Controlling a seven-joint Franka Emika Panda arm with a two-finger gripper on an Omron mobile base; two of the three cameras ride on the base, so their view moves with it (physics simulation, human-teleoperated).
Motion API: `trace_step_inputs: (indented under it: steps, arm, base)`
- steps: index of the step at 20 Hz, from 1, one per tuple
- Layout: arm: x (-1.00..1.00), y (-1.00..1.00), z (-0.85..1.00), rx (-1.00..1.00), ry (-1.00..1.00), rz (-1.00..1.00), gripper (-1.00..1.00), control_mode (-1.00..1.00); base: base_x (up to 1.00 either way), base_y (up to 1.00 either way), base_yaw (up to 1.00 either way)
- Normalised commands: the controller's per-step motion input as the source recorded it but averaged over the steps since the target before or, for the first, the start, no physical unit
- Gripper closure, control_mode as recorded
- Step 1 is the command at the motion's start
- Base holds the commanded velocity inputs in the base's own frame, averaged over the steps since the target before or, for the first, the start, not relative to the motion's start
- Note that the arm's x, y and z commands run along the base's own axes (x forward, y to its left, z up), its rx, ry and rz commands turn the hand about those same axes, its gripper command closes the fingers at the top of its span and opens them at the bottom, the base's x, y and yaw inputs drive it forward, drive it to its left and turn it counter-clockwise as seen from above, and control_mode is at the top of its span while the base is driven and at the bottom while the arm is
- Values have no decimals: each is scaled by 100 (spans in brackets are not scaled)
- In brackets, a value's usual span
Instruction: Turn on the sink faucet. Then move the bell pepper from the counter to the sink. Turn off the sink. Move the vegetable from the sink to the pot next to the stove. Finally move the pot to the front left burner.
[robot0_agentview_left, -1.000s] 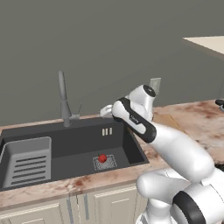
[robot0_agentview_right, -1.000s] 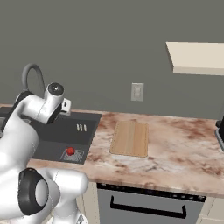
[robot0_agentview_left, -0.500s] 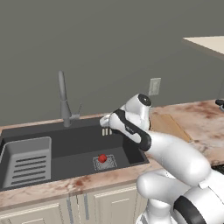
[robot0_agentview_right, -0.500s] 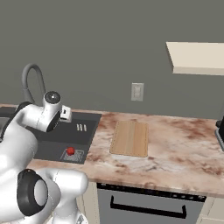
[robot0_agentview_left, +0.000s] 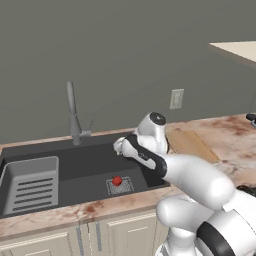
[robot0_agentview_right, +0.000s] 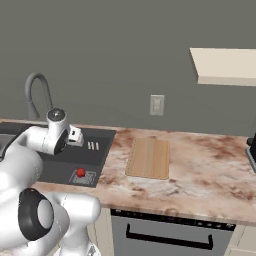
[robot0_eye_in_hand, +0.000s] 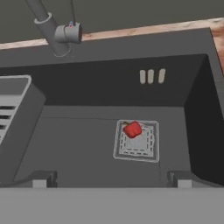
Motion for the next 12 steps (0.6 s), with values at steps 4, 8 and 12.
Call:
trace_step_inputs:
  steps: [4, 8, 12]
  arm:
    - [0, 0, -33, -8, 6, -2, -100, -100]
    - [0, 0, -31, -6, 6, 0, -100, -100]
    - [0, 0, -33, -5, 7, 0, -100, -100]
  base:
    - [0, 0, 0]
    - [0, 0, 0]
    - [0, 0, 0]
